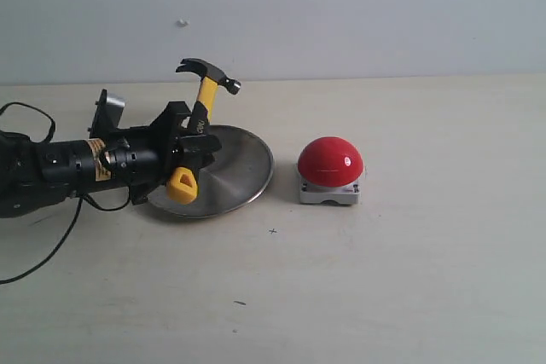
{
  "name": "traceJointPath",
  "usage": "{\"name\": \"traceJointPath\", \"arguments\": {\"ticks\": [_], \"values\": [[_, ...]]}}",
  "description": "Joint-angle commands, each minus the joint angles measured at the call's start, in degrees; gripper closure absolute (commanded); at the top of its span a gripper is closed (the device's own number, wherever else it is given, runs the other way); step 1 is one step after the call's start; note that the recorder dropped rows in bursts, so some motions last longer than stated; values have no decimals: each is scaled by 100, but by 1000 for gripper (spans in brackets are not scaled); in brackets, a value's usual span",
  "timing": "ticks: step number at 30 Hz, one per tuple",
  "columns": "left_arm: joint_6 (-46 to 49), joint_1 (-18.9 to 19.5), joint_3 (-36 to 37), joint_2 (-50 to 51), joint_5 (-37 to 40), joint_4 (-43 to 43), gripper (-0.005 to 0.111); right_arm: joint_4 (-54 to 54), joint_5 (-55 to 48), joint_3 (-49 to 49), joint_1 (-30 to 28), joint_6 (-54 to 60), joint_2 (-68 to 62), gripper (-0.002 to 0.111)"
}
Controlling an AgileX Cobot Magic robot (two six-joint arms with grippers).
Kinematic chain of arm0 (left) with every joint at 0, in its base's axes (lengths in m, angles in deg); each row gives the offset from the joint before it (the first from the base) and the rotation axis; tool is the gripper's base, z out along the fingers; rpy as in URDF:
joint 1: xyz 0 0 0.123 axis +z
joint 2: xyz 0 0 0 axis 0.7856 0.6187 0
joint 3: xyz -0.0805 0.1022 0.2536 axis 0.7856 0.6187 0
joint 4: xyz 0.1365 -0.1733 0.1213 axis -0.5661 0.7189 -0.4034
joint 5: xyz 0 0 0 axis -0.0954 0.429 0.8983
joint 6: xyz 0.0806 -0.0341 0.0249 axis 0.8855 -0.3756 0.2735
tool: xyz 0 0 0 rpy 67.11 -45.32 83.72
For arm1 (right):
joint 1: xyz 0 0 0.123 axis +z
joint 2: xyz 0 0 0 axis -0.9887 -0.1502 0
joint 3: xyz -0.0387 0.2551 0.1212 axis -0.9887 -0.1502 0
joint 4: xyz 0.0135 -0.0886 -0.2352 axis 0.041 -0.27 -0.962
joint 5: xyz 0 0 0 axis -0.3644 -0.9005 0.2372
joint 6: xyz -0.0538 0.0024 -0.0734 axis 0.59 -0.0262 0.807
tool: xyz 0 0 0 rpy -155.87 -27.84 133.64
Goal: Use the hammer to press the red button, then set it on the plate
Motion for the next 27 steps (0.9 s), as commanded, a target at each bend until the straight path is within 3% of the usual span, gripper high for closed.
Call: {"name": "traceJointPath", "arguments": {"ticks": [1, 5, 27], "values": [[-47, -5, -92, -338, 418, -201, 107, -53, -13, -26, 1, 53, 29, 108], [-118, -5, -92, -347, 848, -346, 107, -53, -13, -26, 1, 53, 29, 108], [-128, -148, -92, -92, 938, -509, 107, -53, -13, -26, 1, 53, 29, 108]]}}
